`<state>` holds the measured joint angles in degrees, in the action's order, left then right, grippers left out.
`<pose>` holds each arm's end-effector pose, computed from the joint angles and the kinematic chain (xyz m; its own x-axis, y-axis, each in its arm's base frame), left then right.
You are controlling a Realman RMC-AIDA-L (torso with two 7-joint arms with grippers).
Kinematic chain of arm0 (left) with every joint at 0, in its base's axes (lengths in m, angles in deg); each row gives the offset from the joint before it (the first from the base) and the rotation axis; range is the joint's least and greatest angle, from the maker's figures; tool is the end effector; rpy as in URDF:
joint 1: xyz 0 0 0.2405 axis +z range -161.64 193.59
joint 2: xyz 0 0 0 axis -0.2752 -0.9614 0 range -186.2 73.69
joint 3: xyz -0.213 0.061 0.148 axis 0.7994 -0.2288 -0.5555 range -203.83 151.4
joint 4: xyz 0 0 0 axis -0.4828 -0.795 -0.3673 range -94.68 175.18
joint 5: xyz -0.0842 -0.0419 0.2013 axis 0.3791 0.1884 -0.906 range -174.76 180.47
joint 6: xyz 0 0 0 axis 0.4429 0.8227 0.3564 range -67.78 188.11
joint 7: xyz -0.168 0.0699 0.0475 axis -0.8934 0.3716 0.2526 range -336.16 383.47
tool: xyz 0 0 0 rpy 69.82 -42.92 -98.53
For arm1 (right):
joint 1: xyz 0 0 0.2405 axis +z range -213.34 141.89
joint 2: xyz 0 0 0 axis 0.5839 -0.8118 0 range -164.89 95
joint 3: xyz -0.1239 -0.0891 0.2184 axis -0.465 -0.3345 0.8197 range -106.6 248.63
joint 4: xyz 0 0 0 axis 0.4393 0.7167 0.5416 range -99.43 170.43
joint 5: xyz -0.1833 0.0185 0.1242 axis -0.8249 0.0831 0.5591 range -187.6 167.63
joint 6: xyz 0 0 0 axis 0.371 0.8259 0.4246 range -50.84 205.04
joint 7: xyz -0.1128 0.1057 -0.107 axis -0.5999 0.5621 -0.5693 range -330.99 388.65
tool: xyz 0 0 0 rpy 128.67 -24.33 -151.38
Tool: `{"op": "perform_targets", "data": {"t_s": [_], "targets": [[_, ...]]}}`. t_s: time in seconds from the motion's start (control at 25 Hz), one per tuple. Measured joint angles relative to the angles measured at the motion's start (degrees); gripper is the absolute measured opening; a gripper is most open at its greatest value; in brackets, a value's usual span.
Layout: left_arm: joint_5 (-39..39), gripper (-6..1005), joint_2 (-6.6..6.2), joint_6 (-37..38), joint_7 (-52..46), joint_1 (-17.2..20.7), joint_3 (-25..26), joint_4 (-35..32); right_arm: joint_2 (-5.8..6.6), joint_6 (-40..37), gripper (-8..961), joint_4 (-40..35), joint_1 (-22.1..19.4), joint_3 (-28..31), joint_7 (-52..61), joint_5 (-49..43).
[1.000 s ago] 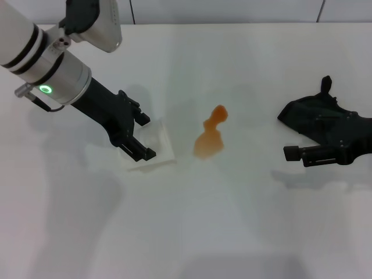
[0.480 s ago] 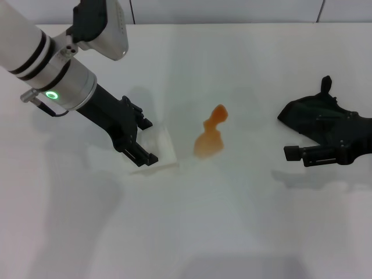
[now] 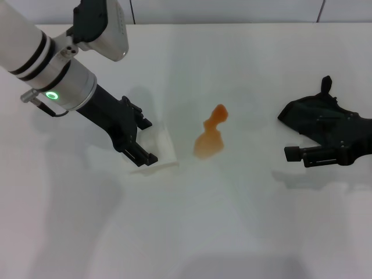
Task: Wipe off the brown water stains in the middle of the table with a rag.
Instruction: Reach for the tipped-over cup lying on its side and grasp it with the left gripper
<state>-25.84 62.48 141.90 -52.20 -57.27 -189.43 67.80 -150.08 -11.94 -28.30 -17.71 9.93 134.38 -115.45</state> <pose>-0.2086 0.4256 -0.0775 0.9530 0.1564 -0.2596 0.1513 -0.9877 -0.0396 0.2490 0.3389 0.0012 0.7925 -0.4698 -0.3889 -0.5494 -0.8268 -0.1209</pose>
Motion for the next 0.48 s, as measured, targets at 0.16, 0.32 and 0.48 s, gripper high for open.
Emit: {"op": "perform_targets", "data": {"t_s": [0.16, 0.32, 0.48], "targets": [[-0.03, 868, 0.02, -0.53, 0.0, 0.08, 0.0, -0.52, 0.0, 0.0, 873, 0.0, 0.0, 0.0, 0.0, 0.0], [-0.05, 868, 0.04, -0.65, 0.0, 0.1, 0.0, -0.99, 0.0, 0.0, 873, -0.01, 0.04, 0.0, 0.0, 0.0], [0.02, 868, 0.05, -0.79, 0.0, 0.12, 0.0, -1.03, 0.0, 0.0, 873, -0.03, 0.07, 0.0, 0.0, 0.0]]}}
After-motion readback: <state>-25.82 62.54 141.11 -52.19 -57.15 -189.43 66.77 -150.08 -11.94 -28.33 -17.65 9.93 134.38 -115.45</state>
